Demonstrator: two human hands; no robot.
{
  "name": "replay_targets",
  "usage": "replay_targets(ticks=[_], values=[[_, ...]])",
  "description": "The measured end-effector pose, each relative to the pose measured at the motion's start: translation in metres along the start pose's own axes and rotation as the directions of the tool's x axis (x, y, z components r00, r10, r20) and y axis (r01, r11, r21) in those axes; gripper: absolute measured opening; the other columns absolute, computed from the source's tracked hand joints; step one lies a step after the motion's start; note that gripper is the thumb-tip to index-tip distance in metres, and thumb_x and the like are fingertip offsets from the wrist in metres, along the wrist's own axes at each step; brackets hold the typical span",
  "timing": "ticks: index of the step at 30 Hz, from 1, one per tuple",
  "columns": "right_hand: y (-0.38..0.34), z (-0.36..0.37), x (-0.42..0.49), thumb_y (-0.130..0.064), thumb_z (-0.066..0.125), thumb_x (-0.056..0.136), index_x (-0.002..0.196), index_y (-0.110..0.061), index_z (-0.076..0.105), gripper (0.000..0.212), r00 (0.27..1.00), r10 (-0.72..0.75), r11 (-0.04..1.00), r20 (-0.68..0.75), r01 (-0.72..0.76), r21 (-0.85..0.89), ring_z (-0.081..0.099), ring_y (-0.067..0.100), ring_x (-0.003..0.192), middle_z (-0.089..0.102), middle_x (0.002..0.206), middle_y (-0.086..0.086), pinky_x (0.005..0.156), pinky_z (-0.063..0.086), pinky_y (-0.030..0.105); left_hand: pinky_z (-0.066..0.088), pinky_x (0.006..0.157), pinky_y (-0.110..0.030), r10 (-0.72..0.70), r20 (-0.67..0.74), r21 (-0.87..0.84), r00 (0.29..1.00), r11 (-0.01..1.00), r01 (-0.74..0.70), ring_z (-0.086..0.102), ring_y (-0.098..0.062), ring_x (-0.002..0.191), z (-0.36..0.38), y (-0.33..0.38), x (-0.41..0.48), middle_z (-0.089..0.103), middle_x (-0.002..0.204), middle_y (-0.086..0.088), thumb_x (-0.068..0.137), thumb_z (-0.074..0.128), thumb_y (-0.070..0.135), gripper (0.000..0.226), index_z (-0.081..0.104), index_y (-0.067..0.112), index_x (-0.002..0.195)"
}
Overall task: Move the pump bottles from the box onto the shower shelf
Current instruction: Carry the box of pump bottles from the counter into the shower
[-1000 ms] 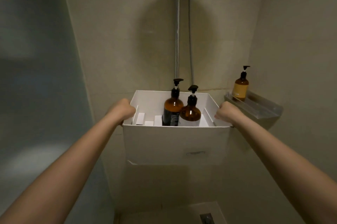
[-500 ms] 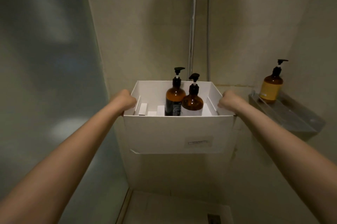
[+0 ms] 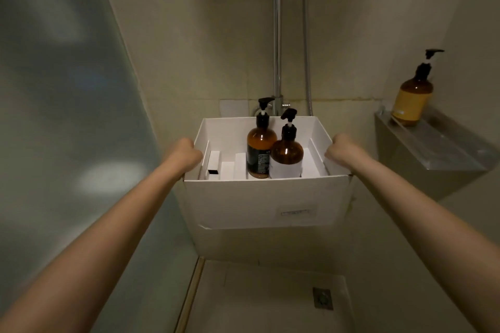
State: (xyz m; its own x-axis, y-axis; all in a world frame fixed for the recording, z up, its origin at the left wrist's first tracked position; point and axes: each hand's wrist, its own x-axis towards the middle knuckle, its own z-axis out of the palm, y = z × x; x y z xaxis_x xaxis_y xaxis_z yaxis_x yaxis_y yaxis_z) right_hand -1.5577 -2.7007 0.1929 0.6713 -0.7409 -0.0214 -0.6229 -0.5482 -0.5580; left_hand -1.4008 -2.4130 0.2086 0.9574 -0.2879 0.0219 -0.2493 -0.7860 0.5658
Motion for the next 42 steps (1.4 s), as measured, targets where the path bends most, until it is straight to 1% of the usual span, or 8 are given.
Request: replay_targets(ticks=[7,13,17,22,28,32,38,42], values=[[0.028,0.046,-0.007,-0.012,0.049,0.085,0.106,-0.005,0.062,0.026,0.999,0.039,0.998,0.032,-0.038,-0.049,0.061,0.034,0.093,0.062,0.094,0.012,0.080,0.052,0.040,0.039,0.062,-0.030,0.027,0.033,0.058,0.999,0.998,-0.028,0.058,-0.034,0.077,0.045,-0.034,0.002,0.064,0.089,-0.025,0.077,0.050,0.006,0.009,0.058,0.003,0.077],[0.067,0.104,-0.007,-0.016,0.050,0.089,0.103,-0.008,0.063,0.020,0.996,0.074,0.995,0.042,-0.071,-0.065,0.062,0.027,0.082,0.064,0.089,0.009,0.073,0.053,0.038,0.042,0.066,-0.035,0.033,0.066,0.051,0.997,0.998,-0.037,0.061,-0.040,0.086,0.107,-0.075,0.009,0.065,0.092,-0.026,0.077,0.049,0.006,0.006,0.053,0.009,0.073],[0.099,0.151,-0.005,-0.016,0.050,0.091,0.104,-0.006,0.061,0.020,0.993,0.102,0.994,0.060,-0.099,-0.055,0.063,0.028,0.084,0.065,0.093,0.012,0.075,0.055,0.042,0.040,0.063,-0.032,0.028,0.103,0.078,0.994,0.996,-0.036,0.060,-0.039,0.083,0.154,-0.104,0.009,0.065,0.091,-0.024,0.079,0.048,0.007,0.007,0.055,0.009,0.076],[0.147,0.214,-0.003,-0.017,0.052,0.091,0.093,-0.010,0.059,0.010,0.991,0.107,0.994,0.084,-0.107,0.002,0.057,0.017,0.069,0.060,0.081,0.005,0.056,0.044,0.028,0.045,0.070,-0.035,-0.004,0.139,0.125,0.990,0.992,-0.013,0.061,-0.039,0.088,0.220,-0.139,0.012,0.066,0.094,-0.023,0.078,0.048,0.007,0.016,0.061,0.003,0.087],[0.208,0.298,0.007,-0.016,0.048,0.093,0.101,-0.005,0.061,0.019,0.986,0.114,0.992,0.122,-0.119,0.032,0.062,0.027,0.081,0.065,0.092,0.012,0.068,0.050,0.033,0.050,0.074,-0.038,-0.016,0.149,0.134,0.989,0.991,-0.004,0.061,-0.040,0.089,0.313,-0.189,0.017,0.067,0.095,-0.023,0.079,0.048,0.008,0.021,0.063,0.001,0.092],[0.256,0.360,0.010,-0.016,0.048,0.092,0.101,-0.008,0.062,0.018,0.986,0.125,0.990,0.106,-0.131,0.044,0.057,0.022,0.072,0.063,0.086,0.007,0.055,0.040,0.026,0.049,0.069,-0.036,-0.004,0.136,0.118,0.991,0.993,-0.013,0.062,-0.039,0.085,0.383,-0.228,0.016,0.066,0.091,-0.023,0.081,0.047,0.007,0.017,0.061,0.002,0.089],[0.325,0.457,0.016,-0.018,0.045,0.092,0.103,-0.008,0.061,0.022,0.976,0.185,0.983,0.118,-0.183,-0.021,0.063,0.032,0.085,0.066,0.093,0.013,0.077,0.053,0.040,0.038,0.062,-0.030,0.043,0.124,0.079,0.991,0.996,-0.053,0.061,-0.039,0.080,0.489,-0.293,0.019,0.066,0.086,-0.024,0.082,0.048,0.009,0.014,0.061,0.002,0.085],[0.374,0.524,0.017,-0.020,0.045,0.093,0.101,-0.008,0.063,0.023,0.978,0.188,0.981,0.089,-0.183,-0.070,0.060,0.027,0.073,0.065,0.085,0.009,0.062,0.045,0.030,0.033,0.053,-0.025,0.061,0.120,0.065,0.991,0.995,-0.069,0.056,-0.030,0.068,0.561,-0.339,0.019,0.059,0.076,-0.014,0.081,0.050,0.008,0.009,0.055,0.009,0.075]])
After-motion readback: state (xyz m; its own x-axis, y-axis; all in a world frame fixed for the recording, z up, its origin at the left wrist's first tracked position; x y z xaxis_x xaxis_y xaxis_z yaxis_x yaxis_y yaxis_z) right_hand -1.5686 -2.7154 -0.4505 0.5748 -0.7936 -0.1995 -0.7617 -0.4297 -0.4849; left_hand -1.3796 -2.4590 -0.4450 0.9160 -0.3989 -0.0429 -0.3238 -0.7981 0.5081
